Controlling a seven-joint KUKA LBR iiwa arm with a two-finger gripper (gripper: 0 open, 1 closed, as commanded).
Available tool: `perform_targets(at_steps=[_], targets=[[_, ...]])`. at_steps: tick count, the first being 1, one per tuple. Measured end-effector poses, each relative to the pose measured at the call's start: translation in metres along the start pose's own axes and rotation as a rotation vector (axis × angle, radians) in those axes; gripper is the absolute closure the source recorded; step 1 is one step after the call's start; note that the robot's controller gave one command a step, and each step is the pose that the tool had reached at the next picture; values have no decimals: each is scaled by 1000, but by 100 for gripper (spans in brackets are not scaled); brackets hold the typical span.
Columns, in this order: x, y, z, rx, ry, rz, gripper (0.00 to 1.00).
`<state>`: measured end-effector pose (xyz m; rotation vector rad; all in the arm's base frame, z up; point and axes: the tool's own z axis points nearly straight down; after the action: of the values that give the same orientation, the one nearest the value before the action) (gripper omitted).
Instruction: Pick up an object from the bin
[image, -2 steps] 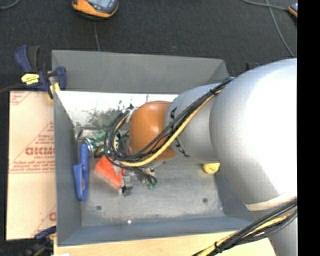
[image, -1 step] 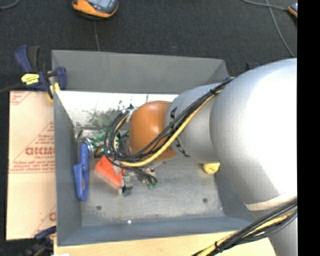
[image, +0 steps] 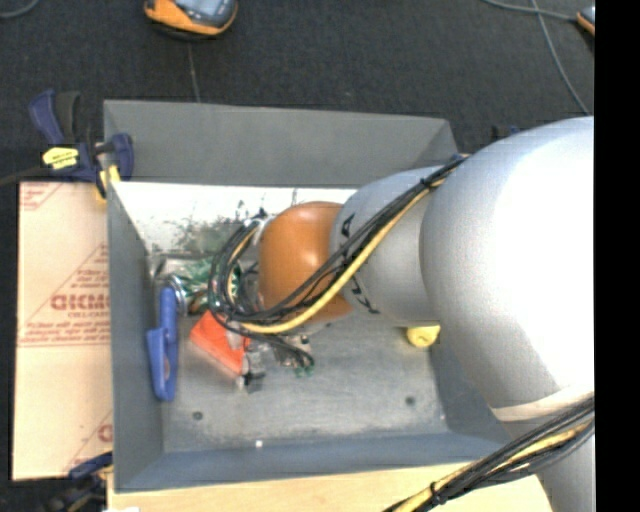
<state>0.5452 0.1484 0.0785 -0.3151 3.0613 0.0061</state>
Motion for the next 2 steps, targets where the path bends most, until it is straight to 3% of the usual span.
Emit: perform_targets(at_steps=[2], targets=[[0, 0, 0, 0, 0, -3, 100]])
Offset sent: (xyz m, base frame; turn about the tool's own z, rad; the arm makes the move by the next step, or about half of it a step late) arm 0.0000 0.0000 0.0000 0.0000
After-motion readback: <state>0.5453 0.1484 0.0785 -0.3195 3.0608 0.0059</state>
